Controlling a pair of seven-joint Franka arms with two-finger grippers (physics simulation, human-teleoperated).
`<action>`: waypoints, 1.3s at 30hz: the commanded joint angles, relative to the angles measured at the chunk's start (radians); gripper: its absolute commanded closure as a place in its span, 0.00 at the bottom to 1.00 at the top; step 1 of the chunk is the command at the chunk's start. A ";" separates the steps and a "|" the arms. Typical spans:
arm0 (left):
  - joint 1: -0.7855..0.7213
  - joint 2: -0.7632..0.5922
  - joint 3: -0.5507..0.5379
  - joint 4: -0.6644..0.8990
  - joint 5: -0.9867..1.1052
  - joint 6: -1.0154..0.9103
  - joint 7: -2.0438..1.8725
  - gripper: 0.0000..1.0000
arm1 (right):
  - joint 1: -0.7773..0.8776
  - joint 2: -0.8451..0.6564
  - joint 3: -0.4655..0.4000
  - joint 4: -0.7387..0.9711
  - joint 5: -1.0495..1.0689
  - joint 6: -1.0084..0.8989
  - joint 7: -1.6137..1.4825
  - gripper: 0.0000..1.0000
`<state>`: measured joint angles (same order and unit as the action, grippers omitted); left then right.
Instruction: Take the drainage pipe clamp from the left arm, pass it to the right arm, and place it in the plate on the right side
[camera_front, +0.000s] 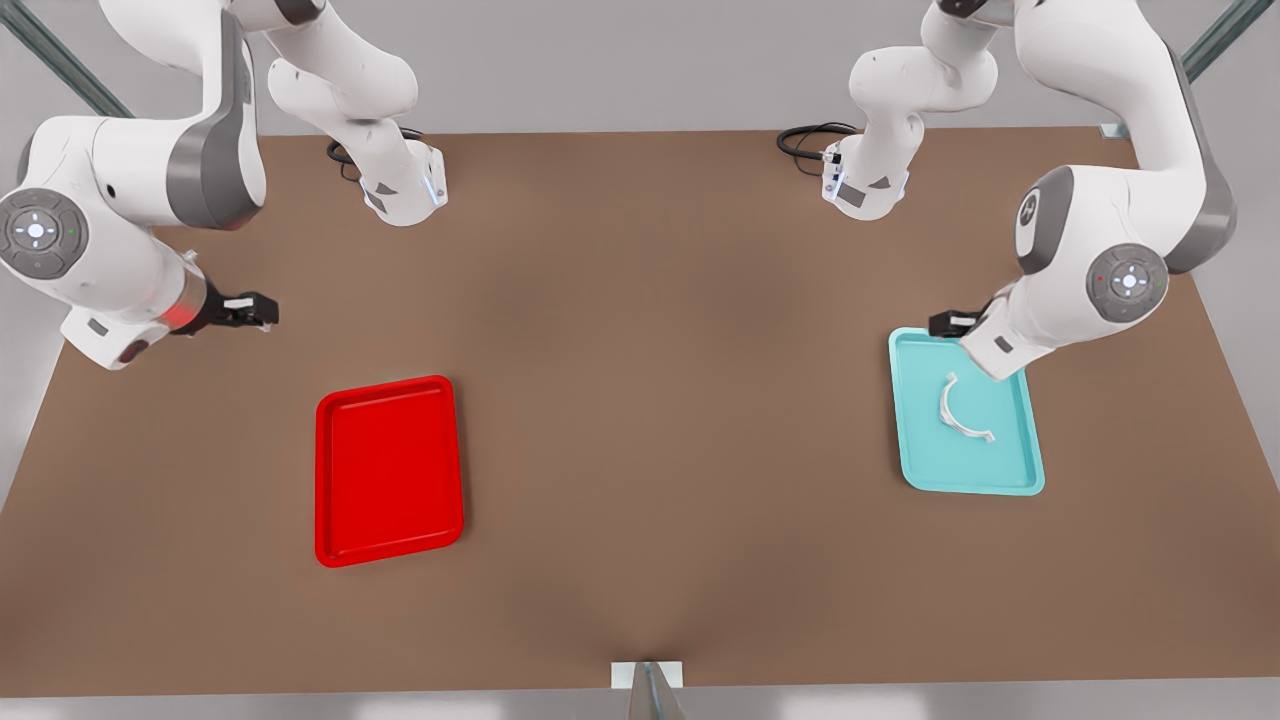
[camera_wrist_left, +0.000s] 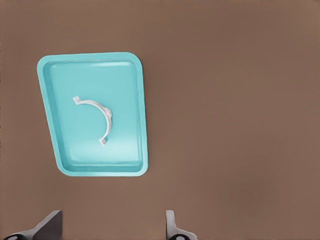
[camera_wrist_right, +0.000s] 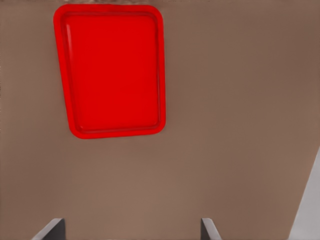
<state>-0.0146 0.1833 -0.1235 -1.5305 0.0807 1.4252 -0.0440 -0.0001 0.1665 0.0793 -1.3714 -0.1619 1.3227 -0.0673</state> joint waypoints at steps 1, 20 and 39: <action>0.001 -0.001 0.002 0.000 0.008 0.067 -0.022 0.00 | -0.003 -0.005 0.000 -0.011 0.013 0.090 0.057 0.00; 0.125 0.392 0.168 -0.319 -0.035 0.946 -0.629 0.00 | 0.012 0.097 -0.001 0.015 0.038 0.085 0.044 0.00; 0.176 0.377 0.177 -0.474 -0.067 1.000 -0.689 0.03 | 0.019 0.113 0.000 0.008 0.036 0.081 0.043 0.00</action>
<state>0.1615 0.5684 0.0537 -1.9980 0.0300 2.4210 -0.5748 0.0186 0.2788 0.0797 -1.3646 -0.1245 1.4052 -0.0286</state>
